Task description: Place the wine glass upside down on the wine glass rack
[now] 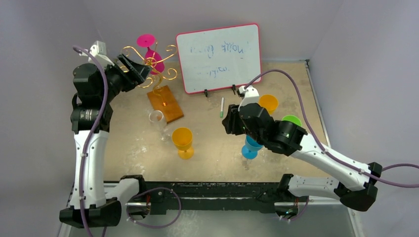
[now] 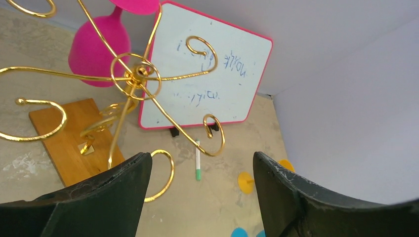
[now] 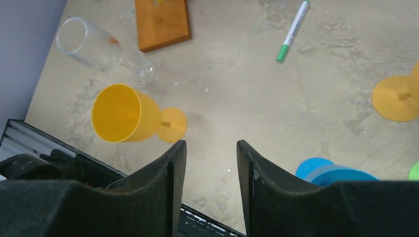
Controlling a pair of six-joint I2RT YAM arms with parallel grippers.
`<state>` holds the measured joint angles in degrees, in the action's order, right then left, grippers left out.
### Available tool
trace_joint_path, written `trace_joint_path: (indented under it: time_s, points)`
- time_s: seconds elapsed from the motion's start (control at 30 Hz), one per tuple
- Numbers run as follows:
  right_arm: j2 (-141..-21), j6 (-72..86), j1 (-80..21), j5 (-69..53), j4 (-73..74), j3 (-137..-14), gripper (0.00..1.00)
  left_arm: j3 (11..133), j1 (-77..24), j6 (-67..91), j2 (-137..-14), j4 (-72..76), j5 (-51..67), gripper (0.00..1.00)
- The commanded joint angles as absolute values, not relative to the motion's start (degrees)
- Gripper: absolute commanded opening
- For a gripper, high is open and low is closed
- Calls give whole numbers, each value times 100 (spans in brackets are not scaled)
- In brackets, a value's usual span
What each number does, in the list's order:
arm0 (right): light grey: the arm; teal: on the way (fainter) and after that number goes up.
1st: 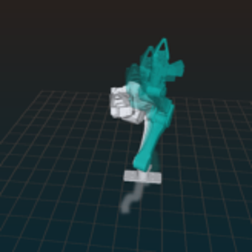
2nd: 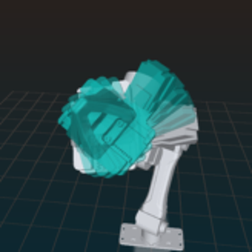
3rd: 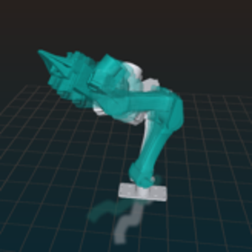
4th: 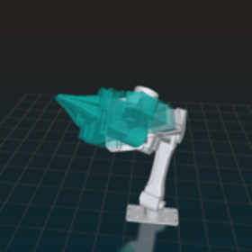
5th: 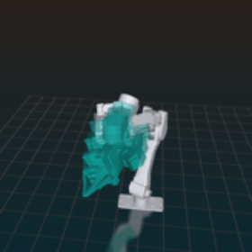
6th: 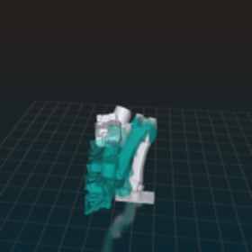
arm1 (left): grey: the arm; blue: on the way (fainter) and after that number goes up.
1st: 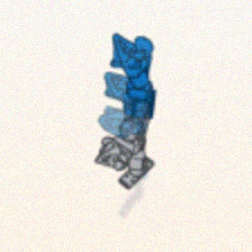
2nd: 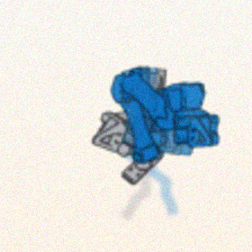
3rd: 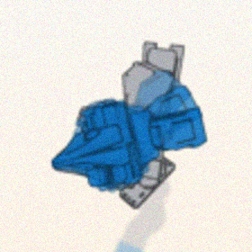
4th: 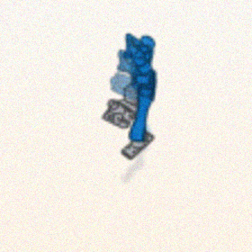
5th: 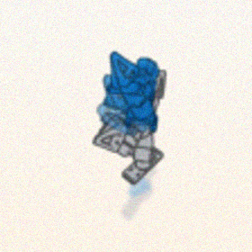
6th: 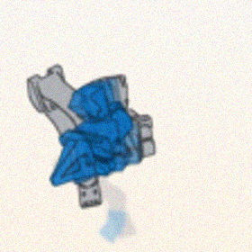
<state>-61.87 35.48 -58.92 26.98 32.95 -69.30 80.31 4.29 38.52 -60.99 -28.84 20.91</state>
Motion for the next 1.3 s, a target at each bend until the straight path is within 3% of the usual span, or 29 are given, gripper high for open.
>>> trace_joint_path:
  time_s: [0.0, 0.23, 0.43, 0.67, 1.27]
  points:
    - [-6404, 3487, -5906, 2213, 2727, -6957, 46, 7938, 250, 3514, -5644, -2853, 1947, 74]
    - [-7106, 2742, -5919, 1219, 1730, -7095, 49, 8322, 172, 3239, -5489, -3637, 999, 75]
    - [-7904, 2881, -5926, 1141, 1818, -7606, 49, 8500, 167, 3149, -5302, -3852, 556, 75]
    - [-7916, 1170, -6088, -436, 751, -7391, 54, 8739, 145, 3100, -5281, -3998, 183, 75]
    - [-9050, -173, -6911, -40, 1077, -7897, 51, 8982, 70, 3057, -5255, -4180, -107, 75]
